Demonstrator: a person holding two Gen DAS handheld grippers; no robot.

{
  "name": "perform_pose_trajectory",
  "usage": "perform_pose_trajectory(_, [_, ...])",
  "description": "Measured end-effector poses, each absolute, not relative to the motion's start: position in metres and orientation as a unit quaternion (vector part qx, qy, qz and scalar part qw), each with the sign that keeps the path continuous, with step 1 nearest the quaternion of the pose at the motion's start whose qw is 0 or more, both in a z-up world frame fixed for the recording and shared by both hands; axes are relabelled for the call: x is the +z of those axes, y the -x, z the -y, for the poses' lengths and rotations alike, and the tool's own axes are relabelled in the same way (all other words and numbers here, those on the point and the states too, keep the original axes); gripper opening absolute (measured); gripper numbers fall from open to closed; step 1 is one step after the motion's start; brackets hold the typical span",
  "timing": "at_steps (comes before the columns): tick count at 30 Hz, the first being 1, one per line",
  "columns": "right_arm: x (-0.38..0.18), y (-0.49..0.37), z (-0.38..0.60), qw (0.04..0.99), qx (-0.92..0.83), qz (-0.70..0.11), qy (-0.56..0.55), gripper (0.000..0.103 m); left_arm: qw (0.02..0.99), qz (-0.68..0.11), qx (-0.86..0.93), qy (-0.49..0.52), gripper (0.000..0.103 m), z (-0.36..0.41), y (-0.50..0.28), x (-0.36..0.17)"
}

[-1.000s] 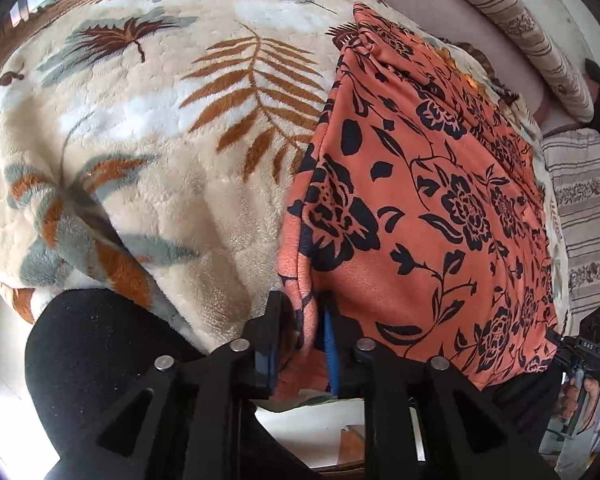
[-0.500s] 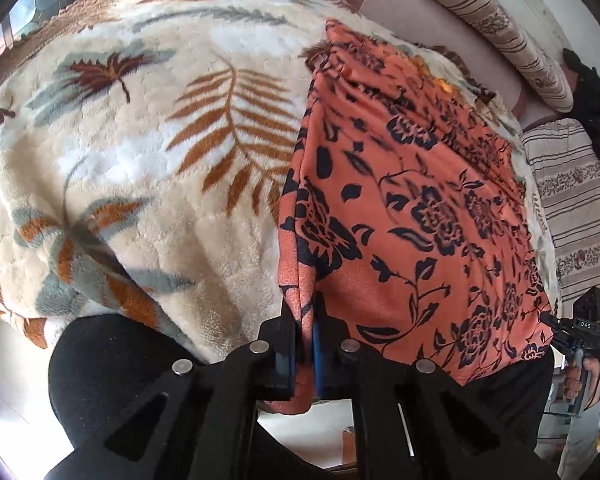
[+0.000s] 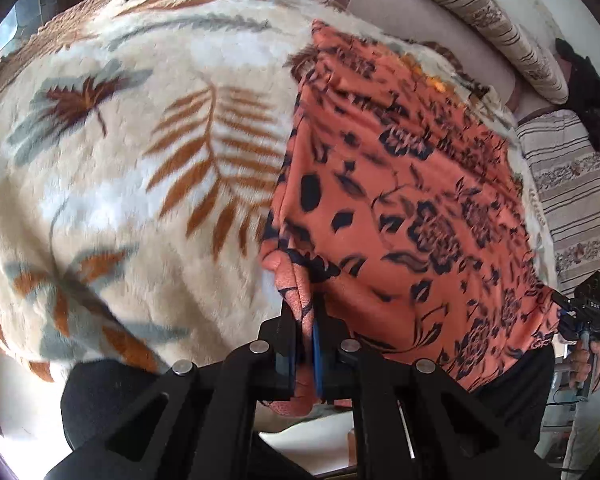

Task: Fold small clothes
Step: 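Lift the hem with both grippers and fold it toward the collar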

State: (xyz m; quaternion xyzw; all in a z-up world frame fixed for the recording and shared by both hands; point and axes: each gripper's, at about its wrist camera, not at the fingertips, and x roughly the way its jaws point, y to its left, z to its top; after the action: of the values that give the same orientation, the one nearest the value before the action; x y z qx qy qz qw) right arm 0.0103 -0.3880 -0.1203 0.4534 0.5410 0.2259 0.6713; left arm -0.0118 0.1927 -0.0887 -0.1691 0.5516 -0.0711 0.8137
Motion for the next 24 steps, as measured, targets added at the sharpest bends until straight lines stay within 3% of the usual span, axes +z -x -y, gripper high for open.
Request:
perform_pose_trajectory(7, [-0.056,-0.13,0.43,0.747,0.188,-0.379,-0.513,0.011,0.859,-0.452,-0.109,0.213,0.008,-0.193,-0.116,-0.013])
perform_pose_trajectory(9, [-0.06,-0.148,0.43,0.746,0.178,-0.384,-0.514,0.021,0.861,-0.469,-0.078,0.183,0.008,-0.182,-0.143,-0.017])
perform_pose_trajectory(10, [-0.065,-0.151,0.424,0.731,0.192,-0.406,-0.514,0.031,0.862,-0.468,-0.088,0.174,0.008,-0.177,-0.145,-0.02])
perform_pose_trajectory(12, [-0.064,-0.134,0.408,0.744,0.192,-0.439,-0.466,0.09,0.868,-0.46,-0.106,0.154,0.008,-0.17,-0.133,-0.027])
perform_pose_trajectory(14, [-0.064,-0.1,0.398,0.761,0.201,-0.465,-0.406,0.092,0.871,-0.463,-0.098,0.134,0.008,-0.168,-0.123,-0.036])
perform_pose_trajectory(19, [-0.086,-0.013,0.386,0.722,0.2,-0.534,-0.392,0.092,0.858,-0.48,-0.088,0.161,0.008,-0.186,-0.105,-0.051])
perform_pose_trajectory(24, [-0.125,0.011,0.365,0.679,0.209,-0.566,-0.419,0.089,0.86,-0.472,-0.094,0.169,0.008,-0.189,-0.094,-0.045])
